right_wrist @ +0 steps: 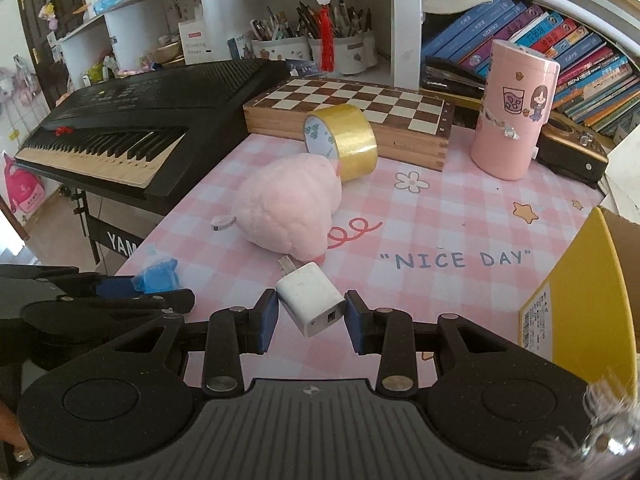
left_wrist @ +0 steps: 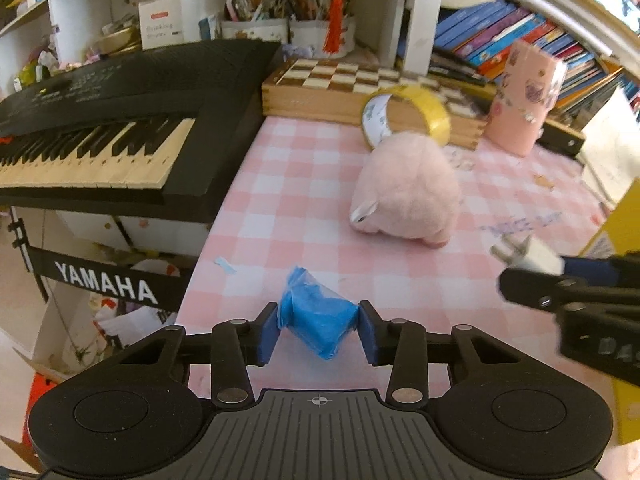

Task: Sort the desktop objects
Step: 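Grasp the blue soft object with the left tool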

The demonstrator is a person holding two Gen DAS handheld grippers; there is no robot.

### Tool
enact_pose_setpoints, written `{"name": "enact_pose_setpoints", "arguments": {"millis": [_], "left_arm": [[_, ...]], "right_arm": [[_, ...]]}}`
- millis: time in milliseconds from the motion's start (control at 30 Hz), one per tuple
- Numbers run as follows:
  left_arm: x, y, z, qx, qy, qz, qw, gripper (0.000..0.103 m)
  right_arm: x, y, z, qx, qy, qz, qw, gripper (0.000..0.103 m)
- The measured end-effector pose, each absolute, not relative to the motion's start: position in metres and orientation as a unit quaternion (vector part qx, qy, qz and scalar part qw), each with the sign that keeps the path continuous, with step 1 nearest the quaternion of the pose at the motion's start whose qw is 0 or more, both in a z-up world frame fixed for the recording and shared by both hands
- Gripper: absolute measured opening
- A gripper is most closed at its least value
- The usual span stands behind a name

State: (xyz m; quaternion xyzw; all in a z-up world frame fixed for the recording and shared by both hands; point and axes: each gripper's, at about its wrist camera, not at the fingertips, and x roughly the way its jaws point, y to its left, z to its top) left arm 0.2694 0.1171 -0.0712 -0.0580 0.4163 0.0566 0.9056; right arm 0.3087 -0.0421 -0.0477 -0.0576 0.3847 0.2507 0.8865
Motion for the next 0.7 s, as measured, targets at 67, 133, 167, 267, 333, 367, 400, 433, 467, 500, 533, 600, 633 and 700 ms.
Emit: {"name": "enact_pose_setpoints", "arguments": {"millis": [67,133,167,267,333,367,400,433,467,500,533,600,633,700], "left_arm": [[0.263,0.116,-0.062,-0.064,0.407,0.049,0.910,0.040],[0.256,0.115,-0.053,-0.068,0.396,0.040,0.915,0.040],[0.251,0.114,-0.049,-0.068,0.391,0.036,0.917,0.040],[0.238,0.113,-0.036,-0.068,0.377,0.023,0.923,0.040],[0.229,0.111,-0.028,-0.067,0.369,0.015,0.927,0.040],[0.225,0.112,-0.025,-0.068,0.365,0.011,0.928,0.040],[0.221,0.111,-0.022,-0.067,0.361,0.007,0.930,0.040],[0.217,0.111,-0.018,-0.066,0.357,0.002,0.932,0.040],[0.212,0.111,-0.014,-0.064,0.352,-0.001,0.934,0.040],[0.208,0.111,-0.010,-0.064,0.347,-0.004,0.935,0.040],[0.204,0.113,-0.006,-0.066,0.343,-0.006,0.937,0.040],[0.196,0.115,0.000,-0.069,0.333,-0.009,0.940,0.039],[0.192,0.116,0.003,-0.071,0.329,-0.011,0.942,0.039],[0.182,0.117,0.006,-0.073,0.324,-0.012,0.943,0.039]], "right_arm": [[0.305,-0.042,-0.046,-0.058,0.383,0.247,0.888,0.034],[0.301,-0.043,-0.043,-0.057,0.381,0.242,0.891,0.034],[0.298,-0.043,-0.041,-0.057,0.379,0.239,0.892,0.034],[0.290,-0.046,-0.036,-0.054,0.372,0.231,0.897,0.034],[0.283,-0.047,-0.033,-0.052,0.369,0.226,0.900,0.034],[0.279,-0.048,-0.031,-0.050,0.368,0.224,0.901,0.034],[0.276,-0.050,-0.029,-0.049,0.367,0.221,0.902,0.034],[0.273,-0.051,-0.027,-0.047,0.365,0.219,0.904,0.034],[0.269,-0.052,-0.025,-0.045,0.364,0.216,0.905,0.034],[0.266,-0.054,-0.023,-0.044,0.363,0.215,0.905,0.034],[0.261,-0.055,-0.021,-0.044,0.362,0.214,0.906,0.034],[0.254,-0.058,-0.017,-0.042,0.360,0.212,0.908,0.034],[0.249,-0.060,-0.015,-0.041,0.360,0.210,0.908,0.034],[0.239,-0.062,-0.013,-0.037,0.361,0.207,0.909,0.034]]}}
